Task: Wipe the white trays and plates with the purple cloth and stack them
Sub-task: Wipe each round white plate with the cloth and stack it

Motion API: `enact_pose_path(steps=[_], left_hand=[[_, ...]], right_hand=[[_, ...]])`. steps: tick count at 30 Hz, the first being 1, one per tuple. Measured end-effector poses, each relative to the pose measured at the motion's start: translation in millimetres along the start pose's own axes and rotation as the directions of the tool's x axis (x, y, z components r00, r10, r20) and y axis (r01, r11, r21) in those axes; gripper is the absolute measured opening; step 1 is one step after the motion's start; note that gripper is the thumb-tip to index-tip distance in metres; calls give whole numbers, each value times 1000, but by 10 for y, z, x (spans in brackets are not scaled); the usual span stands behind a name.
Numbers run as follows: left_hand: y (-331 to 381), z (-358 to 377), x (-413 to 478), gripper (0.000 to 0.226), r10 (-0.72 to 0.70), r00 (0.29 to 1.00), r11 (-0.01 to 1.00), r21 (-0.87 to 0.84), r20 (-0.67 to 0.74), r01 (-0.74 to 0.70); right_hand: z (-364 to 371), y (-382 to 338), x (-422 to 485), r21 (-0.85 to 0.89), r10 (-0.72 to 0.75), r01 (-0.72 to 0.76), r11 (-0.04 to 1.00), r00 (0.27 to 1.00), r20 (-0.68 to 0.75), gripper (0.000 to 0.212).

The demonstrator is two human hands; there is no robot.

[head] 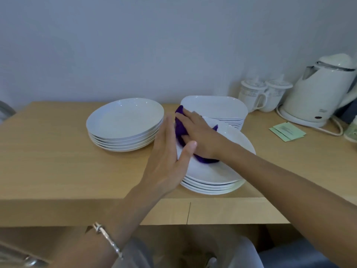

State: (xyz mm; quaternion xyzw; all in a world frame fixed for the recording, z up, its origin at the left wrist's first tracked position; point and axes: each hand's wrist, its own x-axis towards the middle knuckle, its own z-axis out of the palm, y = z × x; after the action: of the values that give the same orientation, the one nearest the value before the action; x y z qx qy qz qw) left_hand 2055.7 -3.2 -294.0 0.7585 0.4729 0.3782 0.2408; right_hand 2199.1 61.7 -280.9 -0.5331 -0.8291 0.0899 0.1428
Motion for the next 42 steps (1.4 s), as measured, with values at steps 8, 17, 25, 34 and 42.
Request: enact_pose_path(steps=[8, 17, 25, 34, 42], left_hand=[[19, -4, -12, 74, -52, 999, 985, 163, 6, 50], [52, -25, -7, 112, -104, 995, 947, -305, 6, 101], [72, -29, -15, 83, -110, 994, 987, 120, 11, 107], [68, 39, -49, 79, -47, 992, 999, 0, -114, 48], [20, 66, -32, 81, -31, 997, 998, 52, -75, 35]], right_hand=[[-505, 205, -826, -141, 186, -160, 977, 963, 196, 53], [-52, -436, -332, 350, -182, 152, 924, 982, 55, 38], [-258, 265, -245, -323, 99, -94, 942, 995, -3, 61], [-526, -383, -869, 442, -154, -30, 897, 914, 375, 41], [-50, -214, 1, 243, -178, 187, 952, 982, -57, 42]])
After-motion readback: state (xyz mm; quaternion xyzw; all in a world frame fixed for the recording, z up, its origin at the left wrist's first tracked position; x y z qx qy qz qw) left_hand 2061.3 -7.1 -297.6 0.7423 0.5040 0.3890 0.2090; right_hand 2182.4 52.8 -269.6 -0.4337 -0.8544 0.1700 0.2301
